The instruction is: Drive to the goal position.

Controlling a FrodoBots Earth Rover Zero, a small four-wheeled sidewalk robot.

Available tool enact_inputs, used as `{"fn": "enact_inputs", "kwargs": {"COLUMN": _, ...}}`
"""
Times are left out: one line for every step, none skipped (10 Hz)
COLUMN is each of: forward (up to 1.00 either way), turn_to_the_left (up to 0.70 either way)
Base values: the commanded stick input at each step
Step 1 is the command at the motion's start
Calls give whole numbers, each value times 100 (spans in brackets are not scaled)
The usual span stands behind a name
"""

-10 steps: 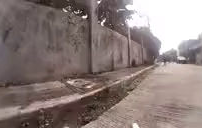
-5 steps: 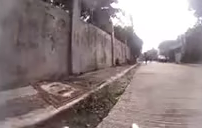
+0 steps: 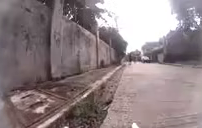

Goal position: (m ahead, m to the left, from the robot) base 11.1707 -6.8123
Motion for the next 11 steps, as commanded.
{"fn": "enact_inputs", "kwargs": {"forward": 70, "turn_to_the_left": -34}}
{"fn": "enact_inputs", "kwargs": {"forward": 70, "turn_to_the_left": -34}}
{"fn": "enact_inputs", "kwargs": {"forward": 70, "turn_to_the_left": -34}}
{"fn": "enact_inputs", "kwargs": {"forward": 70, "turn_to_the_left": -34}}
{"fn": "enact_inputs", "kwargs": {"forward": 70, "turn_to_the_left": -34}}
{"fn": "enact_inputs", "kwargs": {"forward": 70, "turn_to_the_left": -34}}
{"fn": "enact_inputs", "kwargs": {"forward": 70, "turn_to_the_left": -34}}
{"fn": "enact_inputs", "kwargs": {"forward": 70, "turn_to_the_left": -34}}
{"fn": "enact_inputs", "kwargs": {"forward": 70, "turn_to_the_left": -34}}
{"fn": "enact_inputs", "kwargs": {"forward": 70, "turn_to_the_left": -34}}
{"fn": "enact_inputs", "kwargs": {"forward": 70, "turn_to_the_left": -34}}
